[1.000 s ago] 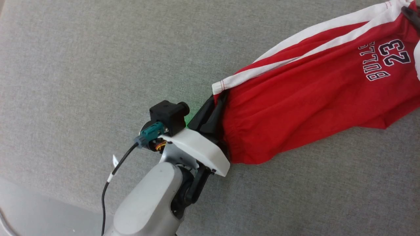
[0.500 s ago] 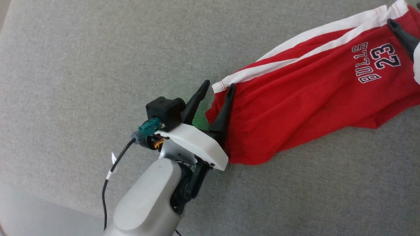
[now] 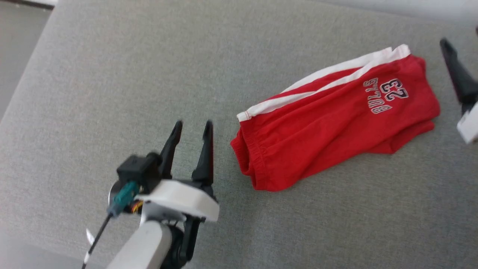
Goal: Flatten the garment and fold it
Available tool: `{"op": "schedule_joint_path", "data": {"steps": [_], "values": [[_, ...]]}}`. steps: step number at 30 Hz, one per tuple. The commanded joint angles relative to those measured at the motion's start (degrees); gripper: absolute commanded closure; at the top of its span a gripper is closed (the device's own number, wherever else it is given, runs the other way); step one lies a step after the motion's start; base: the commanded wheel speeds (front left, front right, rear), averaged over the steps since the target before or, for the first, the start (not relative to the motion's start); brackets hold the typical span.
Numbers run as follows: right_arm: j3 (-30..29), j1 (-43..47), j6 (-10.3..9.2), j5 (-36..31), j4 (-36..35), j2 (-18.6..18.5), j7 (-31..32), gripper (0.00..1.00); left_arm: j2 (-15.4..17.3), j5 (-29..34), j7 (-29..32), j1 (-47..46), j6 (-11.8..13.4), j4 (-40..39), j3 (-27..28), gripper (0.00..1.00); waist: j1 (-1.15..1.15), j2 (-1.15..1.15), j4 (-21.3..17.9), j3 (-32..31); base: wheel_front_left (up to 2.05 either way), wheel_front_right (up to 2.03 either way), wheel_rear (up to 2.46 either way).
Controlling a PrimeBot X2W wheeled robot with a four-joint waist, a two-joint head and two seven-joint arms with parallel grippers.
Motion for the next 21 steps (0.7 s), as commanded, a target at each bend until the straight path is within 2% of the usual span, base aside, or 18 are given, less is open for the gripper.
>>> {"op": "schedule_joint_path", "data": {"steps": [1,6,11,15,21], "values": [[-4.30,6.16,-0.05,-2.61,-4.14,3.64,-1.06,0.00,0.93,1.17,-0.44,3.20,1.73,-1.56,0.18,0.00,0.01,0.00,-1.95,-5.13,0.00,0.00,0.00],[-15.41,22.21,-0.05,-10.98,-17.14,15.42,-1.92,0.00,1.08,1.28,-1.55,9.67,4.79,-4.87,0.26,0.00,0.01,0.00,-2.30,-7.47,0.00,0.00,0.00],[-18.89,35.40,-0.05,-16.49,-25.83,25.94,-1.24,0.00,1.03,1.05,-1.93,12.81,5.35,-4.77,-0.52,0.00,0.01,0.00,-2.62,-8.95,0.00,0.00,0.00],[-19.34,39.03,-0.05,-17.92,-28.48,28.89,-1.08,0.00,0.96,0.53,-0.94,12.56,5.04,-4.29,-0.92,0.00,0.01,0.00,-2.99,-9.37,0.00,0.00,0.00],[-18.73,39.41,-0.05,-20.01,-30.85,30.02,-0.41,0.00,1.34,1.13,6.29,6.56,3.69,-1.16,-4.02,0.00,0.01,0.00,-3.38,-9.17,0.00,0.00,0.00]]}}
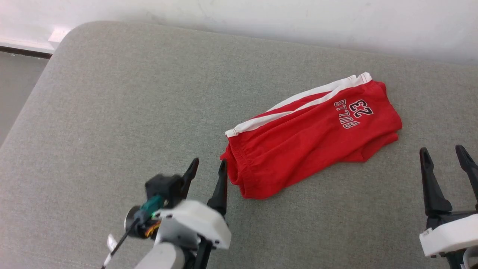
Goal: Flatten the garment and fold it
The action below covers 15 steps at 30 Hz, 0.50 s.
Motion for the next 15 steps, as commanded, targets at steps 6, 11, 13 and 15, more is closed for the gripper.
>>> {"op": "schedule_joint_path", "data": {"steps": [6,11,13,15], "values": [[0.96,-1.93,-0.05,-0.97,-0.88,0.40,0.63,0.00,-2.31,-0.18,7.16,-7.32,0.17,5.33,-2.23,0.00,0.01,0.00,-0.67,1.98,0.00,0.00,0.00],[0.89,-2.36,-0.05,-0.71,-0.31,0.24,0.46,0.00,-4.54,-0.40,10.24,-10.38,0.92,9.49,-3.39,0.00,0.01,0.00,-1.32,3.58,0.00,0.00,0.00],[0.79,-2.51,-0.05,-0.62,0.02,0.21,0.28,0.00,-5.01,-0.36,11.26,-11.02,1.28,11.16,-3.82,0.00,0.01,0.00,-1.56,3.99,0.00,0.00,0.00],[0.77,-2.63,-0.05,-0.57,0.36,0.17,0.10,0.00,-5.21,-0.29,12.52,-11.31,2.05,12.94,-4.10,0.00,0.01,0.00,-1.79,4.30,0.00,0.00,0.00]]}}
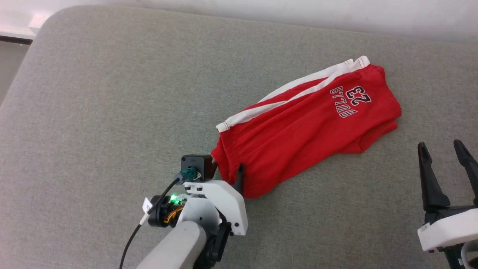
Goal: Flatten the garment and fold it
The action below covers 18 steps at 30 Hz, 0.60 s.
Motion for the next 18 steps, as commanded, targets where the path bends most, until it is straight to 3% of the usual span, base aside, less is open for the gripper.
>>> {"op": "schedule_joint_path", "data": {"steps": [1,6,12,13,14,18], "values": [[0.11,-1.10,-0.05,0.16,0.19,-0.03,-0.33,0.00,0.04,0.05,0.84,-1.04,0.90,1.18,-0.26,0.00,-0.01,0.00,-0.42,0.47,0.00,0.00,0.00],[0.28,-1.55,-0.05,0.16,0.64,-0.17,-0.49,0.00,-0.07,-0.19,2.31,-1.15,2.62,3.34,0.12,0.00,-0.01,0.00,-0.73,1.00,0.00,0.00,0.00],[0.66,-1.96,-0.05,0.35,1.28,-0.64,-0.43,0.00,-0.80,-2.52,4.87,-0.10,1.86,5.84,-0.22,0.00,-0.01,0.00,-0.95,1.10,0.00,0.00,0.00],[0.74,-2.05,-0.05,0.37,1.36,-0.75,-0.38,0.00,-1.04,-3.03,4.86,0.09,1.71,6.11,0.00,0.72,-0.01,0.00,-0.97,1.07,0.00,0.00,0.00],[0.88,-2.18,-0.05,0.40,1.40,-0.92,-0.29,0.00,-1.10,-3.22,4.64,0.12,1.44,6.35,0.05,1.00,-0.01,0.00,-1.00,1.10,0.00,0.00,0.00],[1.30,-2.88,-0.05,0.53,1.56,-1.96,0.09,0.00,-1.69,-4.46,3.35,0.21,-0.04,6.86,0.60,1.00,-0.01,0.00,-0.87,1.26,0.00,0.00,0.00]]}}
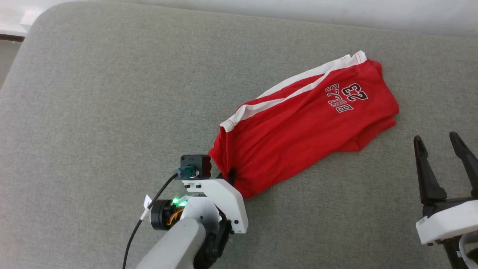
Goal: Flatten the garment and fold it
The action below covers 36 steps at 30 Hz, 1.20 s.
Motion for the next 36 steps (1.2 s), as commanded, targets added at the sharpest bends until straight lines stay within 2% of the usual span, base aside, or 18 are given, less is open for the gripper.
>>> {"op": "schedule_joint_path", "data": {"steps": [1,9,15,17,19,22,27,36], "values": [[0.09,-1.02,-0.05,0.46,0.05,-0.67,0.16,0.00,-0.22,-0.98,-0.18,0.88,-0.74,1.44,0.00,1.00,0.00,0.00,0.15,0.07,0.00,0.00,0.00],[1.26,-4.73,-0.05,2.72,0.28,-5.03,4.65,0.00,-0.09,-2.56,-3.27,0.49,-3.06,0.11,1.75,1.00,0.00,0.00,1.24,0.74,0.00,0.00,0.00],[2.40,-12.80,-0.05,4.65,3.06,-10.81,17.23,0.00,-0.10,-2.36,-4.13,-0.33,-3.54,-1.26,1.66,1.00,0.00,0.00,2.18,2.63,0.00,0.00,0.00],[0.99,-16.52,-0.05,5.08,5.50,-10.11,22.48,0.00,-0.49,-2.32,-4.50,-0.81,-3.78,-1.59,1.51,1.00,0.00,0.00,2.45,3.51,0.00,0.00,0.00],[1.30,-19.99,-0.05,4.12,7.84,-11.07,27.04,0.00,-1.03,-2.20,-4.78,-1.47,-4.00,-1.74,1.18,1.00,0.00,0.00,2.98,4.51,0.00,0.00,0.00],[1.32,-24.48,-0.05,2.86,12.15,-12.25,30.60,0.00,-2.10,-2.20,-5.17,-2.71,-4.64,-1.49,0.48,1.00,0.00,0.00,4.25,5.96,0.00,0.00,0.00],[0.98,-27.72,-0.05,0.91,18.75,-13.15,33.05,0.00,-3.56,-2.47,-5.88,-4.36,-5.29,-0.24,-0.48,1.00,0.00,0.00,6.31,7.81,0.00,0.00,0.00],[-1.25,-26.92,-0.05,2.27,25.02,-9.36,36.04,0.00,-4.71,-3.27,-7.25,-5.89,-5.69,1.76,-1.24,1.00,0.00,0.00,8.05,9.08,0.00,0.00,0.00]]}}
